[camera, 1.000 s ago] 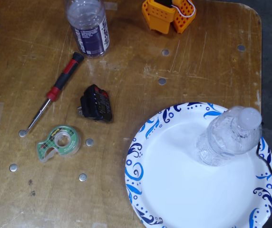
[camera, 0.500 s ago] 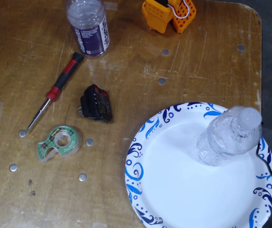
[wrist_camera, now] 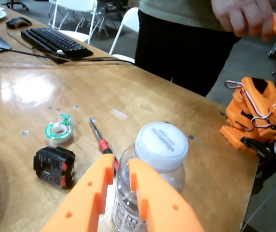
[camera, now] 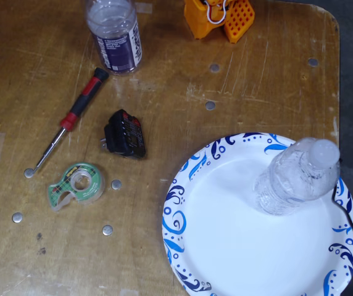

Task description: Move the bottles to the plate

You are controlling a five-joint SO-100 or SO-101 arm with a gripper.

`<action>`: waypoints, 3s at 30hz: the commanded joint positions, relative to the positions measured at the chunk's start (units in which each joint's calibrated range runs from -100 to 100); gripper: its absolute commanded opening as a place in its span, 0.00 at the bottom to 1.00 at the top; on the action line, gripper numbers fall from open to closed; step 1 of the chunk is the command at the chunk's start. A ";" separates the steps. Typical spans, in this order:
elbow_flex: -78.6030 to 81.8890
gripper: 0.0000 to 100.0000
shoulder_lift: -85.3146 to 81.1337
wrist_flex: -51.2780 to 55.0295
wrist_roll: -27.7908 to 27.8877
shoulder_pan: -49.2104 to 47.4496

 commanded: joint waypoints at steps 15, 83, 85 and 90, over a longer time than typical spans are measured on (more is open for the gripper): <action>4.21 0.07 -0.33 0.15 0.38 10.50; 35.02 0.24 -0.41 -31.52 -4.58 1.12; 35.38 0.18 -0.41 -31.52 -4.79 2.09; 34.84 0.10 -0.41 -31.52 -4.58 3.71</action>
